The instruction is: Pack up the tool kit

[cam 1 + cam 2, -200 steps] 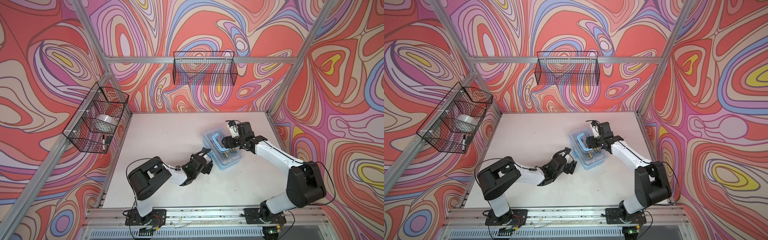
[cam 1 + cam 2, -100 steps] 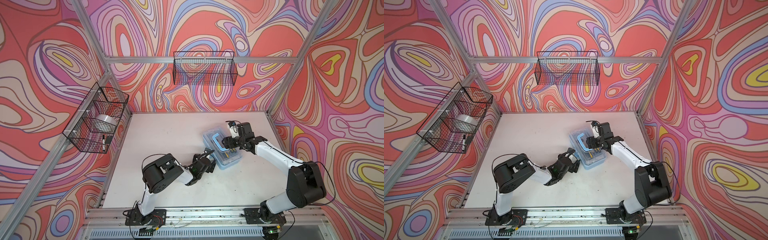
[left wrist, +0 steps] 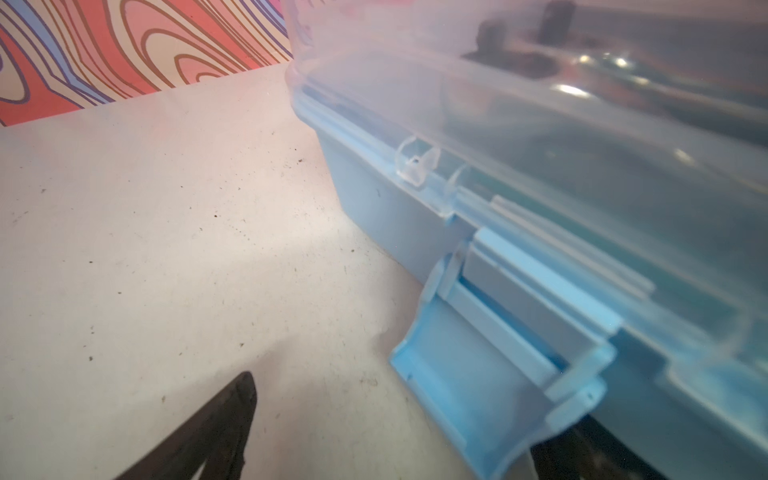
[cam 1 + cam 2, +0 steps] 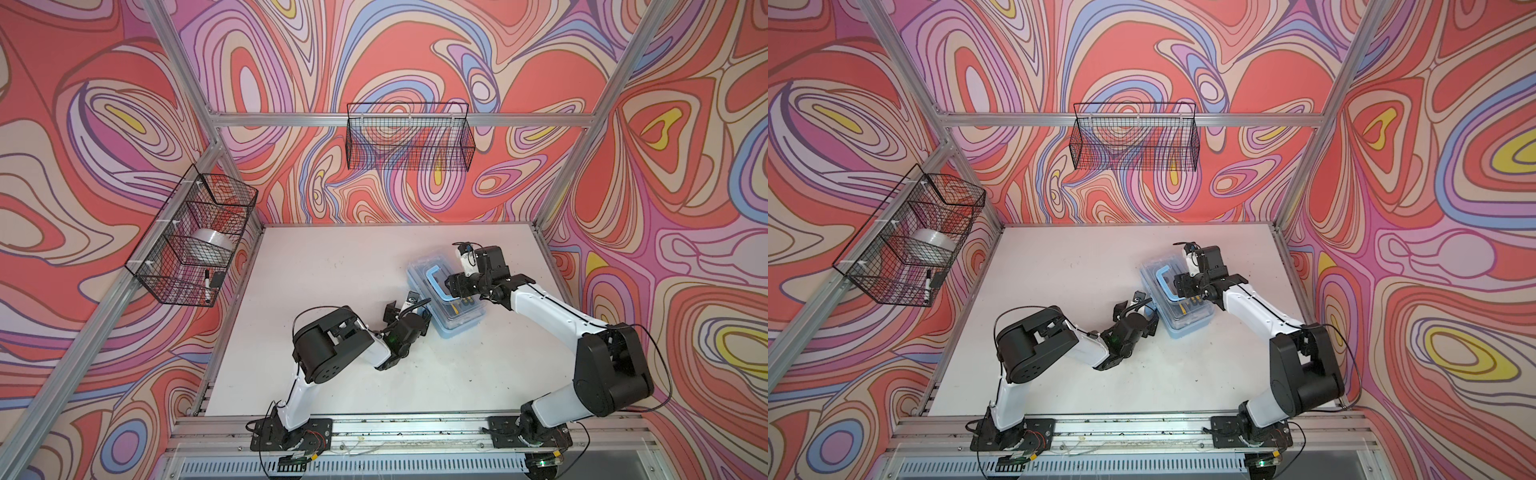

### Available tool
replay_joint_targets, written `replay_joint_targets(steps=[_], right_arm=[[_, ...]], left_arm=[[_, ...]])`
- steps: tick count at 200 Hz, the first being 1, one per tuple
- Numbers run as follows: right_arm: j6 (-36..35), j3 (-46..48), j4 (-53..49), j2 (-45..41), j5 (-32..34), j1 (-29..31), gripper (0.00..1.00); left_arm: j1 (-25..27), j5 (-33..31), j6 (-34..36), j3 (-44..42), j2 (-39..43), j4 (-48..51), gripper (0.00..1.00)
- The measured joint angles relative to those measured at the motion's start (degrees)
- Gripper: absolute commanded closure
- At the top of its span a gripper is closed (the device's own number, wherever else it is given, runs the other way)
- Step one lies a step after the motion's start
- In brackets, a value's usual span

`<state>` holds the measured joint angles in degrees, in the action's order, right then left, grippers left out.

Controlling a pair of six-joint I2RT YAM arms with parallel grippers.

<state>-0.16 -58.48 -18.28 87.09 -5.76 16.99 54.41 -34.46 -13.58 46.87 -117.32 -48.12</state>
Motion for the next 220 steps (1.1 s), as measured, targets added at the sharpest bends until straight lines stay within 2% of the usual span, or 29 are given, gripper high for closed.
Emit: replay_joint_targets(steps=[92,184,220], right_arm=[[0.11,0.55,0.66,-0.44,0.44,0.00,0.14],[1.53,0.15,-2.84,-3.74,2.05,0.02,0.13],[1.81,-2.12,-3.17,-5.97,3.43,-0.04,0.18]], left_arm=[[0.00,-4.44,3.56,-2.89,4.04,-1.16,0.02],[0.00,-4.87,5.90,-3.48,7.30,-0.31,0.02],[0.00,-5.01,6.10,-3.54,8.37,1.42,0.02]])
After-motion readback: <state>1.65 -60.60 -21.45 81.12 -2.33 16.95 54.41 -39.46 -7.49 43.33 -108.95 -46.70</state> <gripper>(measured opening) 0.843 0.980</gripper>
